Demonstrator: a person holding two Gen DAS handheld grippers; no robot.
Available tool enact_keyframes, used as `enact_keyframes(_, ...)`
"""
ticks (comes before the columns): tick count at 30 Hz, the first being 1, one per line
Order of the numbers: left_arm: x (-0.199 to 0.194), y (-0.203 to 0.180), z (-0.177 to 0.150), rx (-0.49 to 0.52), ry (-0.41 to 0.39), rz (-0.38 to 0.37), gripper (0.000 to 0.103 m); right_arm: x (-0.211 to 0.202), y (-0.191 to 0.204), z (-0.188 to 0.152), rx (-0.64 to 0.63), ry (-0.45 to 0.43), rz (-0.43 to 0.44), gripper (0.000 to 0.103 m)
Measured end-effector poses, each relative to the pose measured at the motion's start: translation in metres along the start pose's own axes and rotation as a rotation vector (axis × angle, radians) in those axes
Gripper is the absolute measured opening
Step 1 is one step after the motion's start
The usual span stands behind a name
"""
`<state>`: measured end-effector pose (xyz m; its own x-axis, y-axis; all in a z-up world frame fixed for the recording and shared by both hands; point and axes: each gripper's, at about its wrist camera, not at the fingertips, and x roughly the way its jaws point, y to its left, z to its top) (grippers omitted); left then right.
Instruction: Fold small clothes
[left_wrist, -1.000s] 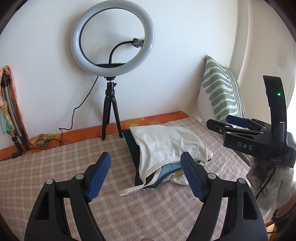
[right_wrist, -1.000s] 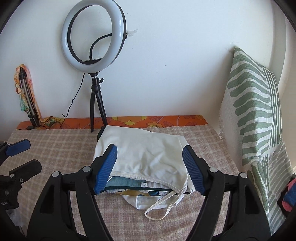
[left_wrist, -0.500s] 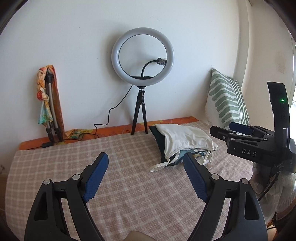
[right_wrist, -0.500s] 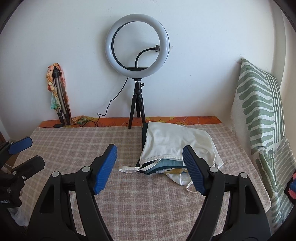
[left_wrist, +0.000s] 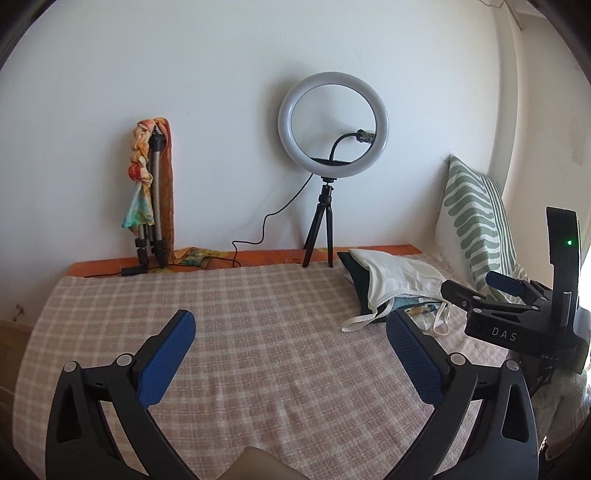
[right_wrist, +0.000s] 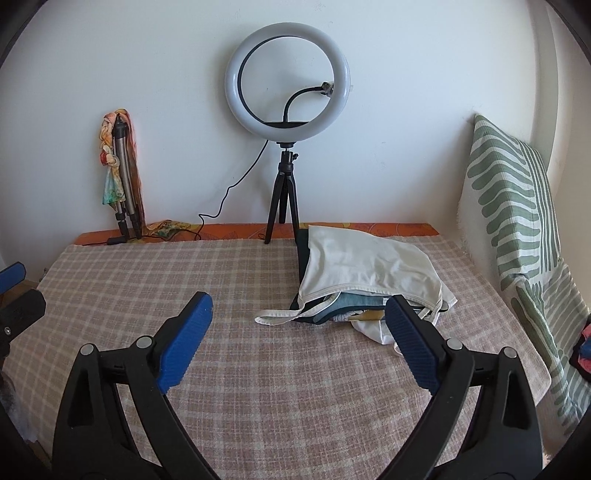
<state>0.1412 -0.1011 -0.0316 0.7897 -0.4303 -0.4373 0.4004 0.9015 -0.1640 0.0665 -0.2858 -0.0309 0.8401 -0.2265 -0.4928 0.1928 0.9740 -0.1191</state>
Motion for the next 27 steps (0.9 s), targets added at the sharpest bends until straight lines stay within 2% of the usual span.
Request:
enact_keyframes(4,-0.005,0.004,-0.007,-0.018,-0.045,0.001,0.103,-0.001,-0.001,-0.006,0.015,-0.007,-0.008,0.097)
enact_keyframes(7,-0.009,0.005,-0.014,-0.013,-0.065,0.0,0.103,-0.001,-0.003,-0.011,0.026,-0.019,-0.028,0.103)
enact_keyframes(15,-0.006,-0.005,-0.026,0.042,-0.034,0.016,0.103,-0.003,-0.007,-0.023,0.035,-0.049,-0.075,0.103)
enact_keyframes(27,0.002,-0.02,-0.033,0.118,0.01,0.035,0.103,-0.003,-0.017,-0.025,0.071,-0.047,-0.071,0.103)
